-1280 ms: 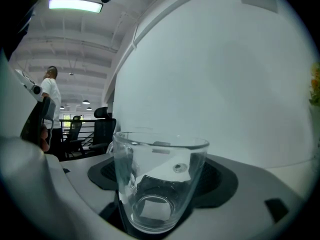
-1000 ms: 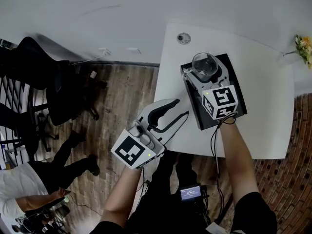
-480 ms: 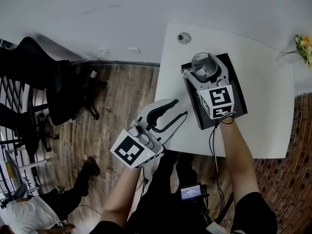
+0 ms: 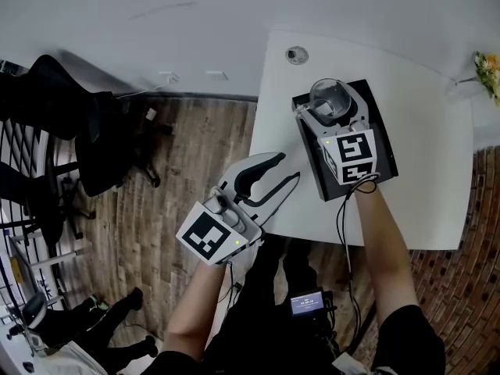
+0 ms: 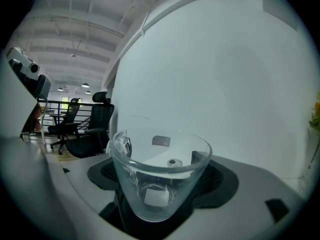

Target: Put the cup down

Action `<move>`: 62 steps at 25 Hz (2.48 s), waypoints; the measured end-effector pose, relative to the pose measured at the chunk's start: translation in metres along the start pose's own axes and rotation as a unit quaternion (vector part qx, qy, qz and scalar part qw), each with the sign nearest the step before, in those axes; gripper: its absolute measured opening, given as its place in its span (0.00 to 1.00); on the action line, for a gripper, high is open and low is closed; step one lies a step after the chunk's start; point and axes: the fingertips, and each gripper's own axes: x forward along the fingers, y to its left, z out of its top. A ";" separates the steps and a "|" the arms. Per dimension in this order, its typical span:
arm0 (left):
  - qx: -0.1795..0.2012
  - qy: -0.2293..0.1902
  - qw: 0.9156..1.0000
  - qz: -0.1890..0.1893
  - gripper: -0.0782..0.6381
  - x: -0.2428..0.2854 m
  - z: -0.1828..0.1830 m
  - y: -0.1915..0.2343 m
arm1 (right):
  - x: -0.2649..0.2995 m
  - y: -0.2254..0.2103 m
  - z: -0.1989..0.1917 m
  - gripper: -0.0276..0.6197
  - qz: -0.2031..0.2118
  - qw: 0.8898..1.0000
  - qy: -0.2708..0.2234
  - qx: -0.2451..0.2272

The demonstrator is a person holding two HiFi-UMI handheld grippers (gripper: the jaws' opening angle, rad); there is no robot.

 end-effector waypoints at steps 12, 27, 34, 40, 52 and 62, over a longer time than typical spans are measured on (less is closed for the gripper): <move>0.002 -0.012 1.000 0.002 0.29 -0.003 0.009 -0.011 | -0.019 0.001 -0.005 0.68 0.003 1.000 0.015 -0.010; 0.020 -0.010 1.000 0.003 0.29 -0.014 0.019 -0.028 | -0.073 -0.010 0.006 0.68 -0.025 0.999 0.007 0.023; 0.026 -0.017 0.999 0.013 0.29 -0.025 0.031 -0.034 | -0.114 -0.006 0.020 0.68 -0.035 0.998 -0.011 0.054; 0.028 -0.017 0.999 0.016 0.29 -0.030 0.037 -0.047 | -0.150 0.008 0.043 0.68 -0.019 0.995 -0.032 0.090; 0.038 -0.017 0.999 -0.002 0.30 -0.035 0.055 -0.077 | -0.218 0.032 0.098 0.60 -0.011 0.995 -0.083 0.063; 0.052 -0.035 0.998 -0.020 0.30 -0.041 0.081 -0.098 | -0.260 0.063 0.142 0.55 -0.002 0.995 -0.105 0.004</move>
